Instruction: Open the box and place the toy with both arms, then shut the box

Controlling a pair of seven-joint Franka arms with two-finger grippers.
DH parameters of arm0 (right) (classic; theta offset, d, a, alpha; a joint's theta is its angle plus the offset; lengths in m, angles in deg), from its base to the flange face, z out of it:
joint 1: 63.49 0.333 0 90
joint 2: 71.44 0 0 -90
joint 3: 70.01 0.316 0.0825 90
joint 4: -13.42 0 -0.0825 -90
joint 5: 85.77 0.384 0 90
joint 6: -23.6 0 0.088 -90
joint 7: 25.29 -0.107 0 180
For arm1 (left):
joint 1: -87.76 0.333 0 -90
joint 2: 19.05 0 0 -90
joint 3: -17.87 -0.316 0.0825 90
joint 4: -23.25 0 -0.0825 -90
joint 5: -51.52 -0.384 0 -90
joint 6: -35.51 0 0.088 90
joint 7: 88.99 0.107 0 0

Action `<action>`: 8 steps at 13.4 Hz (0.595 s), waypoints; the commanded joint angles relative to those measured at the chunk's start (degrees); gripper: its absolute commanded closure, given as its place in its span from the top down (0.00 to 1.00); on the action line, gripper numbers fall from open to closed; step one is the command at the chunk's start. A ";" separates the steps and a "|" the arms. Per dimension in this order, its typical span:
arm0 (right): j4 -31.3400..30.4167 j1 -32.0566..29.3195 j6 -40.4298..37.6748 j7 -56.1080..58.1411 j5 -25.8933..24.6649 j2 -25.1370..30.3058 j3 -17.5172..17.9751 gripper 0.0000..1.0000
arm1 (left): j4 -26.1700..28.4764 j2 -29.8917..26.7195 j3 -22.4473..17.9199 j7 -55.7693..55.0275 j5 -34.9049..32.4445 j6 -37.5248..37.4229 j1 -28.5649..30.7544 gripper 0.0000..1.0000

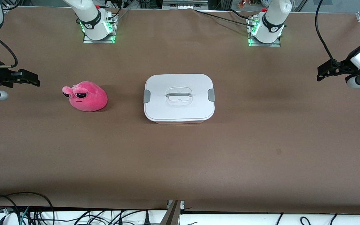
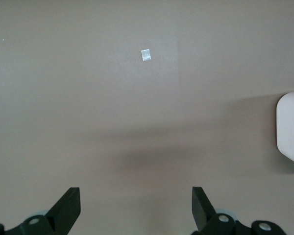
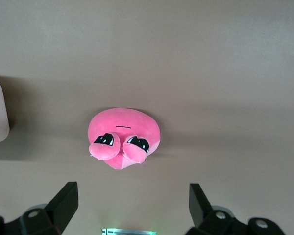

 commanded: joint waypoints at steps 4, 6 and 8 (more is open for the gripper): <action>1.53 -0.08 -0.38 1.31 -0.11 -1.07 -0.01 1.00 | -1.87 0.77 -0.62 0.08 0.60 -1.42 -0.70 1.00; 1.53 -0.17 -0.38 1.39 -0.11 -1.16 -0.01 1.00 | -1.78 0.85 -0.45 -0.01 0.60 -1.42 -0.70 1.00; 1.53 -0.08 -0.38 1.31 -0.20 -1.16 -0.01 1.00 | -1.78 0.94 -0.53 0.08 0.60 -1.42 -0.70 1.00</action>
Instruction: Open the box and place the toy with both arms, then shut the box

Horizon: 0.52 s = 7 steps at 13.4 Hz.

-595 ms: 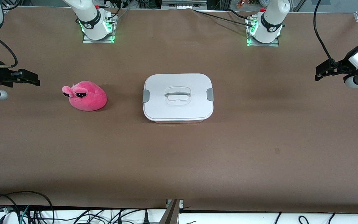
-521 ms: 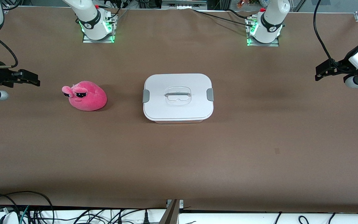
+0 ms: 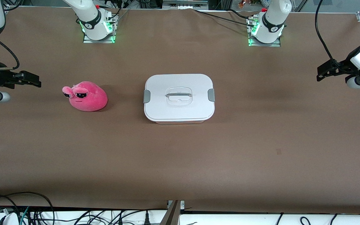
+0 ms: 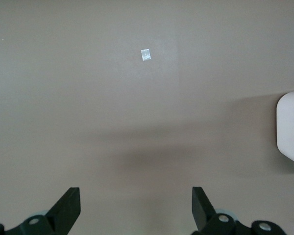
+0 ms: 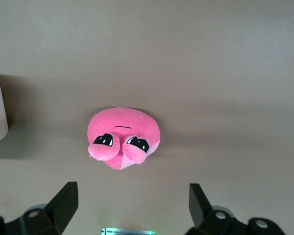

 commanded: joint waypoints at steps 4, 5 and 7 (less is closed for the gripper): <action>1.53 0.01 -0.15 0.96 -0.47 -0.71 -0.01 1.00 | -2.04 1.96 -0.55 0.08 0.52 -3.43 -0.96 1.00; 1.53 0.01 -0.15 0.96 -0.47 -0.71 -0.01 1.00 | -2.30 2.05 -0.47 -0.01 0.51 -3.79 -1.39 1.00; 1.53 0.01 -0.15 0.78 -0.55 -0.71 -0.01 1.00 | -2.22 2.06 0.06 0.25 1.12 -4.66 -1.83 1.00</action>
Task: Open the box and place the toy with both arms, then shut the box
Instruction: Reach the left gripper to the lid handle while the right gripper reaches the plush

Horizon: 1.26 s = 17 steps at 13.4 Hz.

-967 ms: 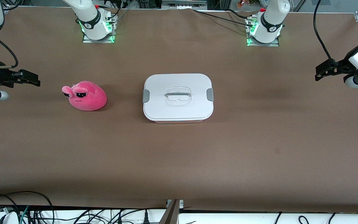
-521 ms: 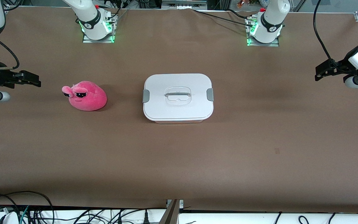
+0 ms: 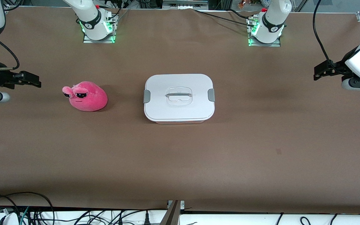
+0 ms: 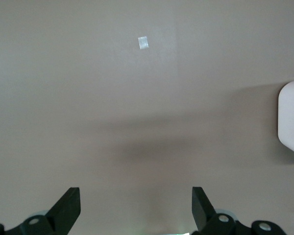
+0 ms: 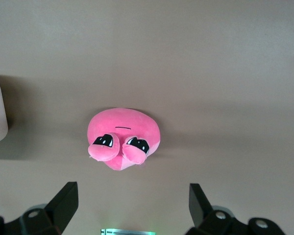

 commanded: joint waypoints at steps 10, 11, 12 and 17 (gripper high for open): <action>1.35 -0.43 -0.66 0.76 -0.55 -1.56 -0.01 1.00 | -2.39 3.76 17.45 10.27 2.61 -1.69 -1.47 1.00; 1.26 -0.43 -0.83 0.94 -0.55 -2.61 -0.10 1.00 | -2.39 4.99 19.99 11.14 3.32 -0.64 -1.55 1.00; 1.35 -0.43 -0.84 1.03 -0.55 -3.57 -0.10 1.00 | -2.39 6.39 22.71 11.41 3.24 0.93 -1.56 1.00; -1.54 0.27 0.30 0.94 -0.38 -5.43 0.17 1.00 | -2.39 14.47 32.66 17.62 3.06 11.99 -1.56 1.00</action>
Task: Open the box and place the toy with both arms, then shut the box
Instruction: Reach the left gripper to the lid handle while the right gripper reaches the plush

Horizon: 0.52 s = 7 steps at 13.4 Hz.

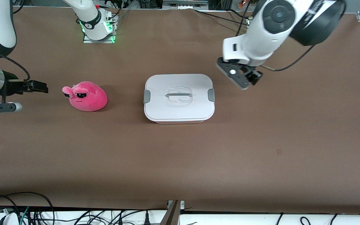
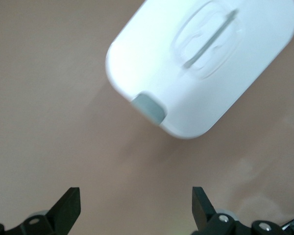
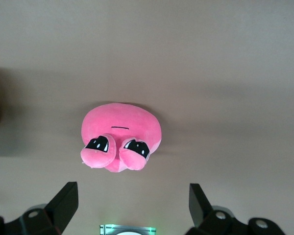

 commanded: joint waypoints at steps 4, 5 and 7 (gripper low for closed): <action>-8.95 0.26 5.32 3.44 -0.82 0.98 1.61 1.00 | -2.26 9.54 4.66 14.03 0.51 13.98 -1.87 1.00; -10.45 0.52 6.02 3.62 -0.99 1.42 2.22 1.00 | -2.34 10.34 4.48 14.03 0.07 15.92 -3.28 1.00; -13.00 0.52 6.91 5.37 -2.47 2.04 3.36 1.00 | -2.96 12.36 4.66 15.17 -6.66 18.82 -5.84 1.00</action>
